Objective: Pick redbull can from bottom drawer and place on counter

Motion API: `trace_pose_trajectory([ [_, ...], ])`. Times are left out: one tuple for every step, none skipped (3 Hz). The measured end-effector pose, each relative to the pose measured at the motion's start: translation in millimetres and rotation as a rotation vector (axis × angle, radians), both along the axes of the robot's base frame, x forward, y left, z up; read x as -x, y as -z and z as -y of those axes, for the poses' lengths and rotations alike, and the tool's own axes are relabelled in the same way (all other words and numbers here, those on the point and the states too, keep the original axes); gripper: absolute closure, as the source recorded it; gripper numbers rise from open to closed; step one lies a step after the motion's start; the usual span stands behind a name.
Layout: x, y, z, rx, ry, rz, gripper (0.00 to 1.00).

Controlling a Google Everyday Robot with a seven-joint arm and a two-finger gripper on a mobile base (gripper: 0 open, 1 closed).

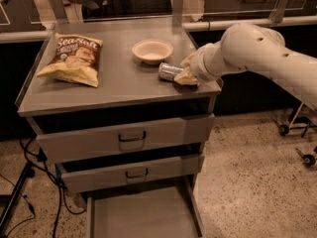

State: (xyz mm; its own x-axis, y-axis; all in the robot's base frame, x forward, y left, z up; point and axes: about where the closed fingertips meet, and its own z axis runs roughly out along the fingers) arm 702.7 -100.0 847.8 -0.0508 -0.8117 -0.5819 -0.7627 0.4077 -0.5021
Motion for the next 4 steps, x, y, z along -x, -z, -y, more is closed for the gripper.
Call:
trace_pose_trajectory([
  [0.0,0.0,0.0,0.000,0.000,0.000,0.35],
  [0.0,0.0,-0.1,0.000,0.000,0.000,0.11],
  [0.0,0.0,-0.1,0.000,0.000,0.000,0.00],
  [0.0,0.1,-0.1,0.000,0.000,0.000,0.00],
])
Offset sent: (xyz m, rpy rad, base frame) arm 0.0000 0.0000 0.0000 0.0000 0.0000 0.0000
